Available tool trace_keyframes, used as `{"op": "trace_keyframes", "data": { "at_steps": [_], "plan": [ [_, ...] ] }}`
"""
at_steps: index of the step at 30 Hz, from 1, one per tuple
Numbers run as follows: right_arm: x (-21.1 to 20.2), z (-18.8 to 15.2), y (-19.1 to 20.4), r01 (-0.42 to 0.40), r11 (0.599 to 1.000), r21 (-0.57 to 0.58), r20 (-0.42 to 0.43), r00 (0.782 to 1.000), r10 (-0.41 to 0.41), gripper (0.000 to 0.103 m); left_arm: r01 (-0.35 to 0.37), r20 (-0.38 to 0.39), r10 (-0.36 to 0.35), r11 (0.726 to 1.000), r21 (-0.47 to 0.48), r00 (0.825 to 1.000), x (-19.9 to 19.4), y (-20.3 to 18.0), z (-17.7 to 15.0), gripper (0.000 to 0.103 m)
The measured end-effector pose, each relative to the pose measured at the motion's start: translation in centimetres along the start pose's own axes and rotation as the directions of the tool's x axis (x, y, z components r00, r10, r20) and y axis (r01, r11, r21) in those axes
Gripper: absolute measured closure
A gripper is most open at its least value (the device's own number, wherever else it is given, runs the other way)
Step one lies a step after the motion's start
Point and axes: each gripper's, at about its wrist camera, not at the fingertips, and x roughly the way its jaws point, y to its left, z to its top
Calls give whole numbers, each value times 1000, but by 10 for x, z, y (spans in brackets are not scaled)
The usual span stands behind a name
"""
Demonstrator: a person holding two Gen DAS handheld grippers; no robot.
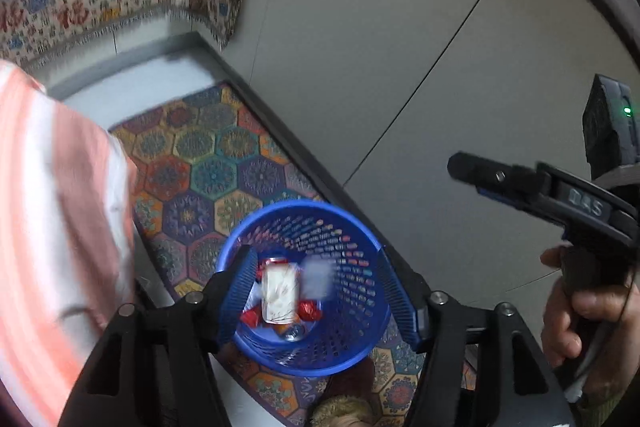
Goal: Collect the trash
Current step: 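Carry the floral wrapper and clear box over the blue wastebasket and open both tools, then swing both open tools back over the table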
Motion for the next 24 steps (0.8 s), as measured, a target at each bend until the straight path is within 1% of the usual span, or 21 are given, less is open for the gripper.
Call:
{"op": "trace_keyframes", "data": {
  "at_steps": [2,3,7,10,12,14,16,19,21,22,24],
  "plan": [
    [-17,1,5,34,999,-20,80,996,-33,21,-14,42,13,1000,21,999,-24,-2,-2,39],
    [-22,3,8,47,999,-27,111,993,-44,18,-21,60,19,999,29,998,-36,-2,-4,39],
    [-40,3,24,73,996,-50,211,976,-61,11,-74,120,68,996,55,991,-84,8,-21,39],
    [-44,1,41,99,991,-87,244,967,-75,8,-134,118,129,990,35,985,-113,30,-44,39],
    [-44,-2,57,122,984,-131,257,963,-85,8,-194,115,193,981,-3,975,-132,55,-64,39],
    [-45,-6,78,138,973,-187,279,957,-82,8,-234,122,238,971,-46,964,-152,76,-81,39],
    [-46,-11,102,151,958,-244,305,950,-72,7,-281,124,292,955,-100,948,-174,104,-101,39],
    [-46,-26,146,130,935,-329,327,945,-17,5,-366,116,388,914,-172,914,-202,146,-128,39],
    [-44,-40,178,82,925,-371,313,949,41,5,-411,112,441,885,-220,890,-223,172,-146,39],
    [-42,-50,196,45,919,-393,299,951,81,5,-424,108,459,873,-241,882,-232,182,-154,39],
    [-37,-73,231,-24,899,-438,256,955,150,5,-458,99,501,842,-285,860,-251,204,-170,39]
  ]
}}
